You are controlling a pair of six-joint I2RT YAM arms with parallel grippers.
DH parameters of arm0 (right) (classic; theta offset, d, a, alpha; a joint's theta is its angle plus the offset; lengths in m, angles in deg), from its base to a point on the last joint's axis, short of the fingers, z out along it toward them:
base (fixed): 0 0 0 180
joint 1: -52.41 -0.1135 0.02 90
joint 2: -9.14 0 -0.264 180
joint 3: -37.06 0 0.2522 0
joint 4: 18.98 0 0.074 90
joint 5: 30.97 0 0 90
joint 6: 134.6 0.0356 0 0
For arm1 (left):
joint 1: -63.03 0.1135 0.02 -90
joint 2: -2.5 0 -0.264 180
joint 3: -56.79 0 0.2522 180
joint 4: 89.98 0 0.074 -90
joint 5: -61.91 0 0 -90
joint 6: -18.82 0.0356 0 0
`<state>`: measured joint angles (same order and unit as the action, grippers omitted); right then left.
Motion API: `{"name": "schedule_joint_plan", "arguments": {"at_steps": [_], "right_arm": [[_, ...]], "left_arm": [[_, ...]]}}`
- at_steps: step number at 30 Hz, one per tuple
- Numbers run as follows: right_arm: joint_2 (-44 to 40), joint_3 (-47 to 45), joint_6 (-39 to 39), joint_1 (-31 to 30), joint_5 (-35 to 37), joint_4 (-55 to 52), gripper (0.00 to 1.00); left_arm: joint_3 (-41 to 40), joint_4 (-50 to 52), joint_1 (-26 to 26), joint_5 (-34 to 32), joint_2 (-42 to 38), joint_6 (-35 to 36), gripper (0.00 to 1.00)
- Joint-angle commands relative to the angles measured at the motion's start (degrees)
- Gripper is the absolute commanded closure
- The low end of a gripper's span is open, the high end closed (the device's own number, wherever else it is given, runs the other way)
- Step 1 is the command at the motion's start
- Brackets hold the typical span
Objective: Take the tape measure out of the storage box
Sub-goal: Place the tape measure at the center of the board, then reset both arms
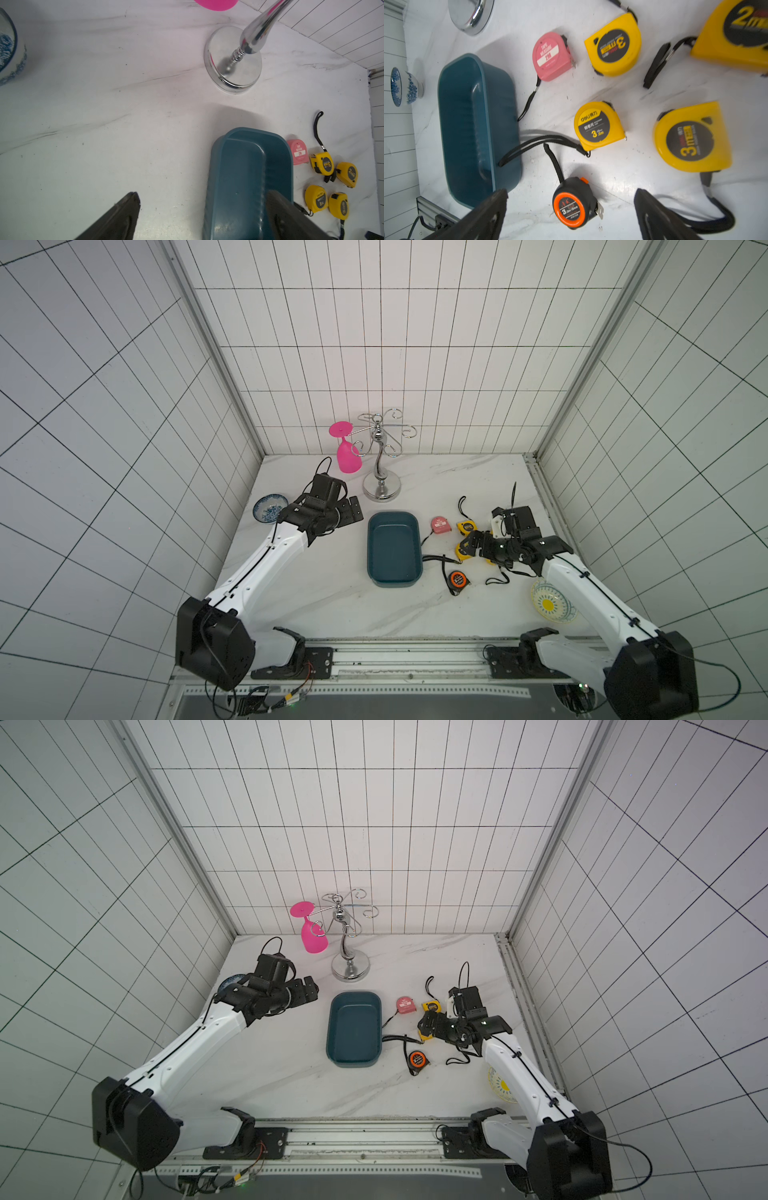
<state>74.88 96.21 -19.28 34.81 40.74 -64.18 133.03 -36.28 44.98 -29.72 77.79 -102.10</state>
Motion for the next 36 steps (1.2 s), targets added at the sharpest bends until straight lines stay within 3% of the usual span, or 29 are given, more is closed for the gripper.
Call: {"name": "schedule_joint_plan", "arguments": {"at_steps": [1, 10, 15, 20, 25, 29, 31, 36], "right_arm": [[2.94, 4.52, -5.02, 3.06, 3.43, 2.06, 0.01], [10.58, 7.02, -10.14, 12.80, 15.82, 14.99, 0.01], [13.50, 0.64, -12.12, 17.69, 20.32, 30.28, 0.01], [15.48, -7.08, -17.70, 18.90, 22.92, 46.53, 0.01], [18.65, -10.83, -21.11, 19.09, 24.42, 58.06, 0.01], [19.53, -14.06, -21.50, 19.37, 23.55, 63.89, 0.01], [19.77, -17.55, -21.13, 19.39, 24.30, 69.80, 0.01], [21.45, -23.53, -20.68, 18.95, 26.83, 81.95, 0.01]], "left_arm": [[-2.35, -8.15, 3.94, 0.10, -0.28, 6.72, 0.02], [-4.26, -15.75, 10.19, -3.80, 4.86, 13.37, 0.02], [-8.94, -27.55, 11.35, -8.73, 5.13, 18.76, 0.02], [-14.96, -40.17, 13.38, -8.79, 5.35, 23.30, 0.02], [-20.16, -52.15, 14.41, -7.22, 5.78, 31.08, 0.02], [-24.45, -60.80, 18.09, 0.01, 7.70, 28.84, 0.02], [-24.91, -60.27, 18.82, 1.10, 8.90, 27.67, 0.04], [-30.76, -71.12, 18.83, 1.35, 11.23, 28.10, 0.05]]}}
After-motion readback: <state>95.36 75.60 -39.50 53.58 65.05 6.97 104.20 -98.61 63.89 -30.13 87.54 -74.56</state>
